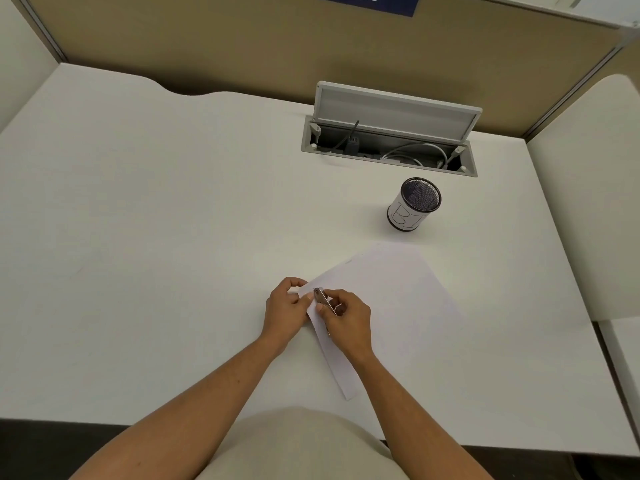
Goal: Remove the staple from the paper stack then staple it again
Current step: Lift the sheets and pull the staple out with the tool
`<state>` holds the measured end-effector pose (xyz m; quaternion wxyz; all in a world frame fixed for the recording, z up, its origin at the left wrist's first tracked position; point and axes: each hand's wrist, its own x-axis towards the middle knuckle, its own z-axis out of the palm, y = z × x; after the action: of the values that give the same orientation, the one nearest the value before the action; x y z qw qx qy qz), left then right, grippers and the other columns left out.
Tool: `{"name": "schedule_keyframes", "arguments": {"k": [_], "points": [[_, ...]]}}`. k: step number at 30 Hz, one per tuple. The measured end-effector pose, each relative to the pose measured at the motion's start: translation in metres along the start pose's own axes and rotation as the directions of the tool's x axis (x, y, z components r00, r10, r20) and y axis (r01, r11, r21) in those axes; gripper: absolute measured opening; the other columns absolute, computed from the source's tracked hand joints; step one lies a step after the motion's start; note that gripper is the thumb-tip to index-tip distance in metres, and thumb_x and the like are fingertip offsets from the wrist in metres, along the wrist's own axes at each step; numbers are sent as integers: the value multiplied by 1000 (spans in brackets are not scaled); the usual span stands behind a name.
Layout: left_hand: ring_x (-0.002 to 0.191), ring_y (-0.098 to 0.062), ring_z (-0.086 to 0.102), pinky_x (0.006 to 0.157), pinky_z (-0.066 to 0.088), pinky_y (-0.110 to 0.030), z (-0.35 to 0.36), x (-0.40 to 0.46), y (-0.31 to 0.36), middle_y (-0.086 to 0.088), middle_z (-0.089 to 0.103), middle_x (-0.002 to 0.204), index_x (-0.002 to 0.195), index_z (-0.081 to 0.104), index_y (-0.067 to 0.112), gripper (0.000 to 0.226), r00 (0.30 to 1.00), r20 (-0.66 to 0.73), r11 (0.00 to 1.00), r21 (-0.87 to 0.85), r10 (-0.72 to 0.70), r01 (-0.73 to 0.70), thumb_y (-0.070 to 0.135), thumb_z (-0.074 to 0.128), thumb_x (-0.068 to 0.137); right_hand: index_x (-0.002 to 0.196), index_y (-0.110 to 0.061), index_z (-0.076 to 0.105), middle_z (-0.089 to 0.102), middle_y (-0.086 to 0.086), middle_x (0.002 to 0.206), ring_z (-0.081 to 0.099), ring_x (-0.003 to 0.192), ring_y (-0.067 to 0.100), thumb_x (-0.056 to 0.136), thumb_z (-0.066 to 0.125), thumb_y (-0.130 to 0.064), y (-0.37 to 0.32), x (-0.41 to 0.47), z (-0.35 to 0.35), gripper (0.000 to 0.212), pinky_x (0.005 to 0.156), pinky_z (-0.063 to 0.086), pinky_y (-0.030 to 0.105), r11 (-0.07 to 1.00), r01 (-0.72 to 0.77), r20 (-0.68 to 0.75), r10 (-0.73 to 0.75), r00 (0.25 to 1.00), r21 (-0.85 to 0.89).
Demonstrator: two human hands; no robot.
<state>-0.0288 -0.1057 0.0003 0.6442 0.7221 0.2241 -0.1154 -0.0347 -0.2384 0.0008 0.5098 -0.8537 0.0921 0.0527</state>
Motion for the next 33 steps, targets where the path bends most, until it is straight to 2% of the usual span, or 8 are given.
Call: {"name": "schedule_keyframes", "arguments": {"k": [4, 9, 16, 21, 24, 26, 29, 33], "points": [[78, -33, 72, 75, 58, -55, 0, 0, 1, -9, 75, 78, 88, 62, 20, 5, 999, 12, 999, -19, -43, 43, 16, 63, 91, 105, -24, 71, 69, -7, 97, 62, 83, 4, 81, 73, -20, 2, -2, 0, 25, 75, 51, 19, 1000, -6, -2, 6, 1000, -2], [83, -32, 70, 77, 57, -54, 0, 5, 8, -12, 72, 83, 77, 63, 12, 18, 995, -53, 996, -21, -87, 86, 26, 64, 89, 106, -23, 72, 69, -6, 98, 63, 86, 6, 80, 73, -20, 2, -2, 2, 27, 78, 52, 23, 1000, -15, 6, 15, 1000, 11], [83, -32, 71, 79, 57, -53, -2, 6, 4, -11, 74, 83, 81, 66, 11, 15, 996, -27, 997, -7, -83, 83, 23, 64, 90, 106, -23, 73, 68, -7, 97, 64, 88, 6, 81, 72, -16, 2, -3, 4, 26, 80, 52, 23, 999, -9, 0, 9, 1000, 34], [77, -24, 74, 70, 62, -40, -3, 7, 1, -7, 75, 80, 83, 67, 7, 16, 992, -11, 990, -69, -126, 125, 19, 63, 92, 108, -19, 72, 66, -9, 95, 63, 89, 7, 82, 71, -17, 0, -5, 7, 26, 80, 52, 24, 999, 5, -20, -4, 1000, 33], [75, -21, 74, 60, 58, -27, -3, 6, 1, -8, 76, 81, 85, 68, 5, 15, 990, -5, 985, -104, -138, 136, 17, 62, 92, 108, -22, 72, 65, -13, 95, 63, 89, 3, 82, 71, -17, 0, -8, 10, 26, 79, 50, 18, 998, -2, -43, 5, 999, 58], [74, -22, 74, 64, 60, -31, -4, 6, 1, -9, 76, 80, 85, 68, 4, 16, 989, 6, 981, -123, -148, 147, 17, 63, 92, 108, -24, 70, 66, -13, 98, 62, 89, 0, 82, 71, -17, 0, -10, 12, 27, 78, 48, 14, 997, -32, -59, 37, 998, 74], [75, -26, 74, 71, 62, -40, -3, 7, 1, -14, 75, 82, 86, 67, 1, 17, 987, 24, 974, -160, -160, 162, 17, 63, 92, 107, -22, 68, 66, -7, 102, 62, 91, 4, 84, 70, -17, 0, -11, 13, 24, 82, 50, 21, 996, -57, -71, 62, 996, 71], [75, -24, 74, 69, 62, -36, 0, 6, 2, -14, 75, 85, 87, 68, 2, 16, 986, 9, 971, -173, -168, 167, 17, 63, 92, 105, -20, 64, 65, -3, 104, 60, 91, 7, 85, 68, -16, -1, -10, 14, 20, 81, 46, 18, 993, -93, -68, 98, 993, 72]]}}
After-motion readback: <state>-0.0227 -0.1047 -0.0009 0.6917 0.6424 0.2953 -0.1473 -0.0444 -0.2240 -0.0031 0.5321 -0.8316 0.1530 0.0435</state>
